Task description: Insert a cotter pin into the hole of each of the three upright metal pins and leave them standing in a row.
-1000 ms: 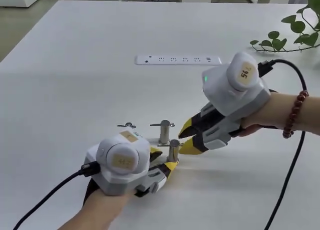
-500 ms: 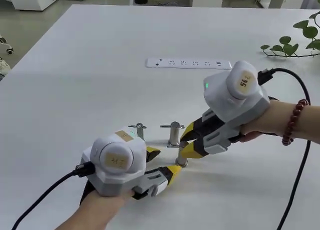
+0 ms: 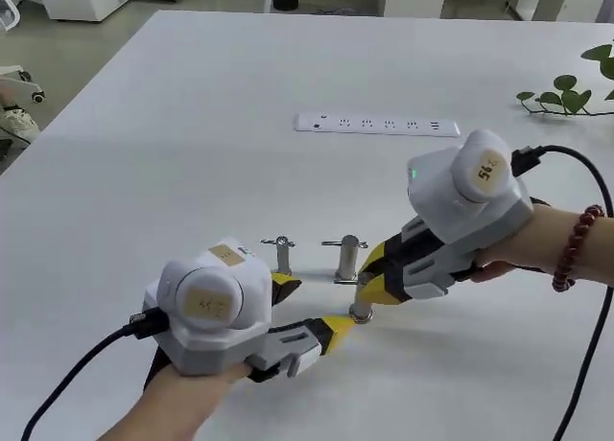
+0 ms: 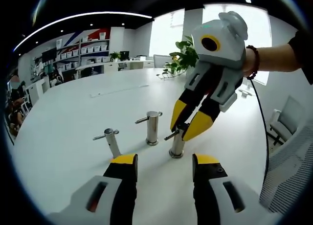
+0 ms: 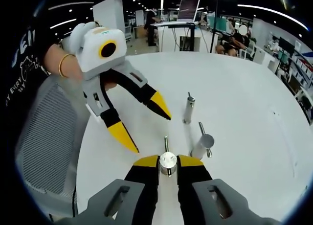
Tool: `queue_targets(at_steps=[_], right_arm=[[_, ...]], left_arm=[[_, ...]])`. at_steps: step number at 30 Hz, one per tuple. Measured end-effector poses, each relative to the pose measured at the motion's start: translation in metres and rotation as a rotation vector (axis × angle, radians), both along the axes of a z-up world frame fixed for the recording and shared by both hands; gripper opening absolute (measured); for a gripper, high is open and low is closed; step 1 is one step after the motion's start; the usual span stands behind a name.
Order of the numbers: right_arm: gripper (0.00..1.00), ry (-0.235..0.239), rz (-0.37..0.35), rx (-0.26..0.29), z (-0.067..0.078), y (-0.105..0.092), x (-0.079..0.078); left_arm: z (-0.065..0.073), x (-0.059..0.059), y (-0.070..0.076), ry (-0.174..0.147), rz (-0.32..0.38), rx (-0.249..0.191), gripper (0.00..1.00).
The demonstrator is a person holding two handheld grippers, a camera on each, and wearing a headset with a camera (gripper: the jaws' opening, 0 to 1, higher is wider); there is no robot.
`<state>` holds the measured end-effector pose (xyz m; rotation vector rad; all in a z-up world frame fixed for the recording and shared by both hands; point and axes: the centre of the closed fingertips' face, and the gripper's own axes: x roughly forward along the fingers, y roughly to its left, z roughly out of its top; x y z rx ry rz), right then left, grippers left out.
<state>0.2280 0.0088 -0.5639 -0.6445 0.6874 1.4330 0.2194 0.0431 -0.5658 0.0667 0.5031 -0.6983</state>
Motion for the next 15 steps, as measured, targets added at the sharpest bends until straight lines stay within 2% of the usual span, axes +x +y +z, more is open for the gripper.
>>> queue_targets(at_steps=[6,15], right_arm=[[0.08,0.023,-0.036,0.011,0.001,0.000,0.001],[0.07,0.019,-0.011,-0.004,0.003,-0.001,-0.003]], left_arm=[[0.007,-0.005,0.010,-0.003,0.017,-0.002,0.50],[0.017,-0.011,0.026,-0.018,0.044,0.000,0.58]])
